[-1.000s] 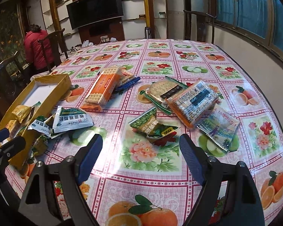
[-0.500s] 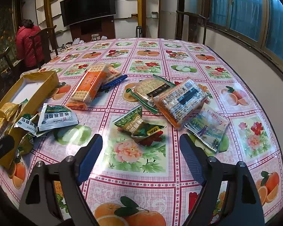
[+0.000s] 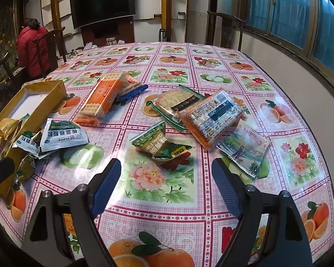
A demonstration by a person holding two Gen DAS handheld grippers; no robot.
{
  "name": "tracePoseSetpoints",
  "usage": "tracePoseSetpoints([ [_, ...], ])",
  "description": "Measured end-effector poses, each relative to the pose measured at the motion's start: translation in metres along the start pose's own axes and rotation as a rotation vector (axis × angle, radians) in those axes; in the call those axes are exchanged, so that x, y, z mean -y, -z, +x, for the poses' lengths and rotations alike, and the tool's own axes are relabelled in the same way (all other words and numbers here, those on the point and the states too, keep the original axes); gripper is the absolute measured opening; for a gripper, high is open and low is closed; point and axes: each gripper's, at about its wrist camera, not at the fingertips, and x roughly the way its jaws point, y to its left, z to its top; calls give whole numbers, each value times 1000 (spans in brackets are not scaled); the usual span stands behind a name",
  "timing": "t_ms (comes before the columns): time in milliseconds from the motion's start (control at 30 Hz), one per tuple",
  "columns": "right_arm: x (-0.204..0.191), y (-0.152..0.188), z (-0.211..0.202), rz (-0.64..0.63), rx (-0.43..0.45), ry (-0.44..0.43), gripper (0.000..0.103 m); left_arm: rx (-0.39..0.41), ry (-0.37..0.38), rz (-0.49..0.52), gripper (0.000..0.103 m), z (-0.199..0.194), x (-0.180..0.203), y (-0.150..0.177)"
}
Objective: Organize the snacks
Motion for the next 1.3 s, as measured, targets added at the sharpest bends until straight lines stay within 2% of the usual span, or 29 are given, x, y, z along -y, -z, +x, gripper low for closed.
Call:
tracePoseSetpoints([
  [1300, -8, 4, 11, -28, -22, 8, 84, -19, 12, 1, 79, 9, 1, 5],
])
